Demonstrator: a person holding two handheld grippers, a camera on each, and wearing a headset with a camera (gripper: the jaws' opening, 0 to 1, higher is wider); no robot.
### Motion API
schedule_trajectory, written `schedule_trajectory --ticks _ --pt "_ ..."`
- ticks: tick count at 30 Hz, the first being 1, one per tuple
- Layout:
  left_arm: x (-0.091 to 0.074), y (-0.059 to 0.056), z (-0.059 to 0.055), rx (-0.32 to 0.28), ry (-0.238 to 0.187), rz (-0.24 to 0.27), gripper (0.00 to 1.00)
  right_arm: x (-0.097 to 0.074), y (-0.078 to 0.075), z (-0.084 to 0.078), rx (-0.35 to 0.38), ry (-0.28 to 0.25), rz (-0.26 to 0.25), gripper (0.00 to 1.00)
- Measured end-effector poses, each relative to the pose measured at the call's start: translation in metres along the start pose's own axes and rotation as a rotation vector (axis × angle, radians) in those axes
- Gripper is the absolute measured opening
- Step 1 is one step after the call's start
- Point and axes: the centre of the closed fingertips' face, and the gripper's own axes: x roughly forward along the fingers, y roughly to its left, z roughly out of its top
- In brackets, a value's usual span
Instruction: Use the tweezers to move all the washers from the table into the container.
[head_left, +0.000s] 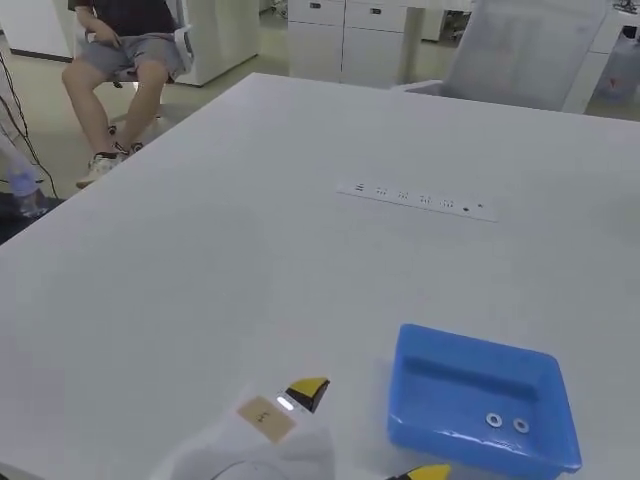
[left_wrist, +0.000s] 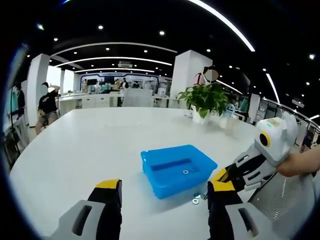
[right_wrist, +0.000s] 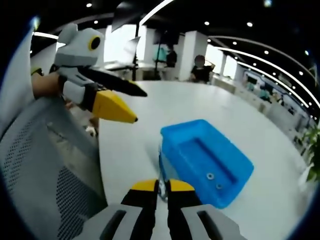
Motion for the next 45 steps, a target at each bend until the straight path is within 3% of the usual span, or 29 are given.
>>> schedule_trajectory --ticks 9,22,24,26,28,35,45 --pt "0.001 0.0 -0.003 0.004 0.014 -0.001 0.69 -0.002 0.003 -0.002 0.0 0.004 -0.008 0.03" --pt "0.002 -0.003 -0.006 0.007 0.03 -0.013 0.67 -0.003 0.009 -0.002 -0.147 0.042 -0.024 0.03" --pt "0.002 -0.004 -0.005 -0.001 0.023 -0.019 0.67 -0.004 0.009 -0.002 -0.153 0.049 -0.021 0.03" --pt "0.002 -0.01 0.003 -0.032 -0.019 -0.051 0.71 -0.005 0.009 -0.001 -0.156 0.057 -0.022 0.03" --pt "0.001 -0.009 0.004 -0.033 -0.023 -0.049 0.71 -0.007 0.009 -0.001 -0.163 0.057 -0.025 0.03" --pt "0.002 -0.012 0.004 -0.037 -0.022 -0.062 0.72 -0.019 0.004 0.019 -0.163 0.012 -0.053 0.03" --pt "0.003 -0.012 0.001 -0.029 -0.006 -0.062 0.7 -0.029 -0.015 0.051 -0.151 -0.066 -0.098 0.03"
